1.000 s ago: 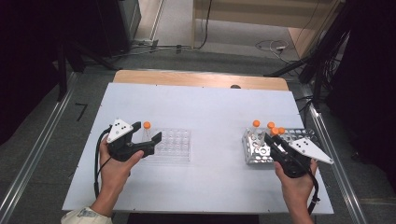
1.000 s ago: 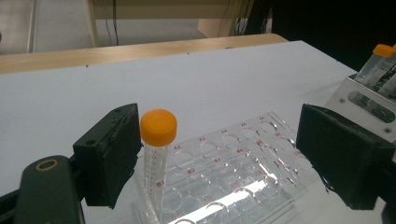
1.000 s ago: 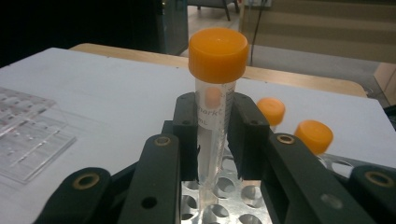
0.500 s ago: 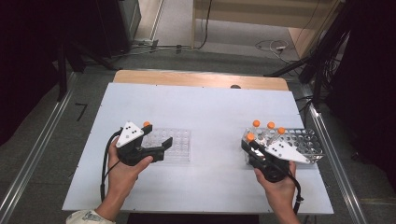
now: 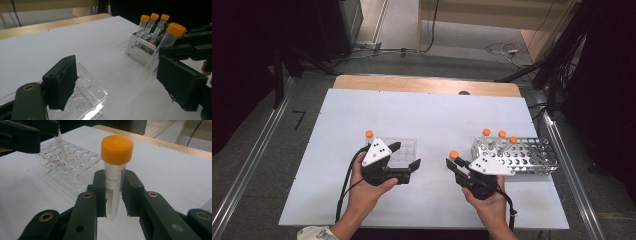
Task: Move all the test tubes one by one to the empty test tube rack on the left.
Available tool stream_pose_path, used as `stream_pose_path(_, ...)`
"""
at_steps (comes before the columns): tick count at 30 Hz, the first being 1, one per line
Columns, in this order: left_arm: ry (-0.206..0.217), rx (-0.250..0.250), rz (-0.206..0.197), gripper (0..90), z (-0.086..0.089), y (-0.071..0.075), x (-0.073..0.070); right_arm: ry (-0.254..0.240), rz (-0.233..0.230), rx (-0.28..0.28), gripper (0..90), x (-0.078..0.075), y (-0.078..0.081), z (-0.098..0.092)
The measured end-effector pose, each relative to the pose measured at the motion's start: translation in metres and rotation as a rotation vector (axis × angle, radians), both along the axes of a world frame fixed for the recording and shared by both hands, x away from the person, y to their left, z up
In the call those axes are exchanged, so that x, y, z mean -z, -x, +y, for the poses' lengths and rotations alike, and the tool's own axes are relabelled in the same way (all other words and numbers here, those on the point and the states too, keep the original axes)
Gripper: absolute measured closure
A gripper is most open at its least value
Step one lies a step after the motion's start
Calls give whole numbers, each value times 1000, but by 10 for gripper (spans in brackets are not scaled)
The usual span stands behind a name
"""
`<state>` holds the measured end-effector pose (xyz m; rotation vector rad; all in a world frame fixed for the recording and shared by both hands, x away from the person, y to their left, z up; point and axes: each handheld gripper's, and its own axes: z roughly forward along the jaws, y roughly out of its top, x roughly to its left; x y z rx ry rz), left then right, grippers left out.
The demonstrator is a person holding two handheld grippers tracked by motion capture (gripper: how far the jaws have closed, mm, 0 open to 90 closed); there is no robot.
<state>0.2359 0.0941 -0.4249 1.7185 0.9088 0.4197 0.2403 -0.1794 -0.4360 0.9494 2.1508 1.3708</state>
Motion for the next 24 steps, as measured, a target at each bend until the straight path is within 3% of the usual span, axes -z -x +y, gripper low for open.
stream_pose_path(8,17,51,-22,215,-15,5,-1,18,22,-64,720,7,3,19)
stream_pose_path(13,14,81,-11,224,-23,5,1,27,34,-90,721,10,4,29)
stream_pose_path(24,1,94,-22,294,-31,5,3,38,47,-131,720,14,7,43)
